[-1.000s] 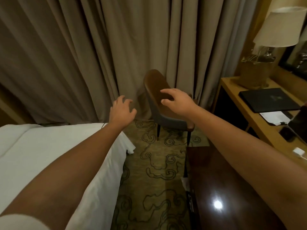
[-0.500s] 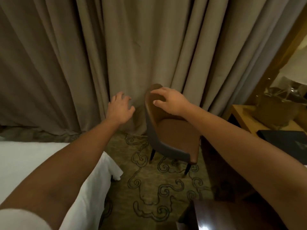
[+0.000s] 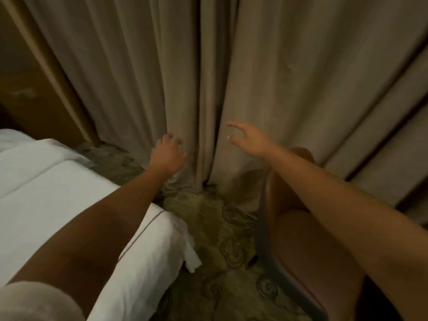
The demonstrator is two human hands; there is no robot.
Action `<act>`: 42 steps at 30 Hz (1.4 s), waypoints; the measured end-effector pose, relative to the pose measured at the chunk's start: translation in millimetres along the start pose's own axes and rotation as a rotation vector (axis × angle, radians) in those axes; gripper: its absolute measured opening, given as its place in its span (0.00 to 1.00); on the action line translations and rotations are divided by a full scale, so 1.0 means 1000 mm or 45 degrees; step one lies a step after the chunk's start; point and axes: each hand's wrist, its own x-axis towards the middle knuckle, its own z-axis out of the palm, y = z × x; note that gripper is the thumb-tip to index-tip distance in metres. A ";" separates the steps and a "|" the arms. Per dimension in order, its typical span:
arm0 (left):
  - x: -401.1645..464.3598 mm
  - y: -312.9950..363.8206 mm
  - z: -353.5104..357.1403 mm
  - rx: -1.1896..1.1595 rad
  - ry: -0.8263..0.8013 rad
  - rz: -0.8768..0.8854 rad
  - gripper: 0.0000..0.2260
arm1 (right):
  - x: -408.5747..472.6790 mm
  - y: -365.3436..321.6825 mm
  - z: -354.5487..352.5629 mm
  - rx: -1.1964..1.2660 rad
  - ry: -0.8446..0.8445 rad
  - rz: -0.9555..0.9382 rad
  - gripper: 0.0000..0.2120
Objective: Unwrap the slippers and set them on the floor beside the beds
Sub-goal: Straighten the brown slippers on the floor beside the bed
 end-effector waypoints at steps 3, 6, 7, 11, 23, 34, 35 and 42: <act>0.038 -0.020 0.002 0.041 0.053 -0.125 0.22 | 0.065 0.012 0.011 0.042 -0.074 -0.067 0.25; 0.071 -0.039 0.012 0.077 0.065 -0.210 0.22 | 0.124 0.016 0.029 0.065 -0.123 -0.144 0.25; 0.082 -0.046 0.017 0.086 0.064 -0.240 0.22 | 0.143 0.018 0.038 0.064 -0.151 -0.177 0.26; 0.128 -0.077 0.034 0.114 0.014 -0.332 0.22 | 0.224 0.027 0.071 0.105 -0.231 -0.247 0.26; 0.355 -0.169 0.025 0.195 0.066 -0.408 0.23 | 0.482 0.027 0.092 0.208 -0.298 -0.339 0.24; 0.471 -0.228 0.069 0.189 0.115 -0.627 0.23 | 0.641 0.016 0.172 0.264 -0.600 -0.575 0.25; 0.480 -0.240 0.077 0.175 0.157 -0.704 0.23 | 0.664 0.014 0.189 0.295 -0.624 -0.605 0.25; 0.477 -0.286 0.105 0.189 0.178 -1.019 0.23 | 0.722 -0.014 0.272 0.260 -0.869 -0.736 0.30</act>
